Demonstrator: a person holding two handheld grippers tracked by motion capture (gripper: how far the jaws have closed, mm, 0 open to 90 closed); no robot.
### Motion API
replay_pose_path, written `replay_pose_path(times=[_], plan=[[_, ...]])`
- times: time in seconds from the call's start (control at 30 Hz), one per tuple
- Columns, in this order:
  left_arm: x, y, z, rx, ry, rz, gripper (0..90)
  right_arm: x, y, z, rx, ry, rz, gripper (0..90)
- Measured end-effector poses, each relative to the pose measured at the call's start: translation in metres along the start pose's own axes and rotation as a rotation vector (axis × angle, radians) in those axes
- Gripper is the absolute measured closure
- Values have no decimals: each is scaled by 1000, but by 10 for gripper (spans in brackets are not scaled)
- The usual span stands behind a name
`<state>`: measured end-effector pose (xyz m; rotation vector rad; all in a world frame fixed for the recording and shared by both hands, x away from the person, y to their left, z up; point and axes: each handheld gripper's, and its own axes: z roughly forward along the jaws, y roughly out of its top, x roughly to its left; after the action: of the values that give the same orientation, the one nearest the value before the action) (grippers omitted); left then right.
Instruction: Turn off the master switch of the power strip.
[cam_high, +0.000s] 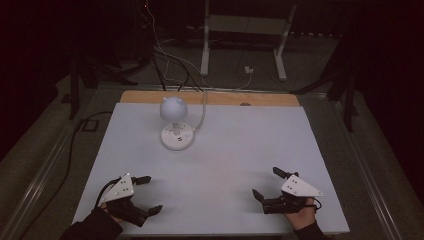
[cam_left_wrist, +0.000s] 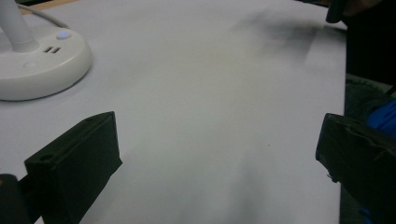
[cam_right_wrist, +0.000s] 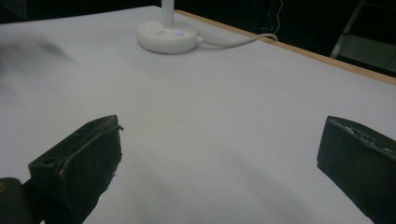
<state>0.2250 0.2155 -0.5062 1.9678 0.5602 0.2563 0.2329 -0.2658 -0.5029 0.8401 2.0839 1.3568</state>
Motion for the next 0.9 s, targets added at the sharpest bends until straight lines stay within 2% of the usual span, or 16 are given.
replay_pose_path(times=[0.2,0.3,0.4,0.63,0.7,0.9], plan=[[0,0,0,-2,2,0,4,0,-1,3,27,-12,-14,1],[0,0,0,1,1,9,3,-3,-1,3,42,-13,3,2],[-1,0,-1,12,8,37,4,-5,0,1,30,-25,16,1],[2,0,-5,3,23,20,4,-2,3,-3,-7,-27,5,2],[1,1,-6,2,42,31,4,-2,3,-3,-4,-24,5,1],[2,2,-6,3,30,20,4,-1,3,-4,-4,-26,13,2]])
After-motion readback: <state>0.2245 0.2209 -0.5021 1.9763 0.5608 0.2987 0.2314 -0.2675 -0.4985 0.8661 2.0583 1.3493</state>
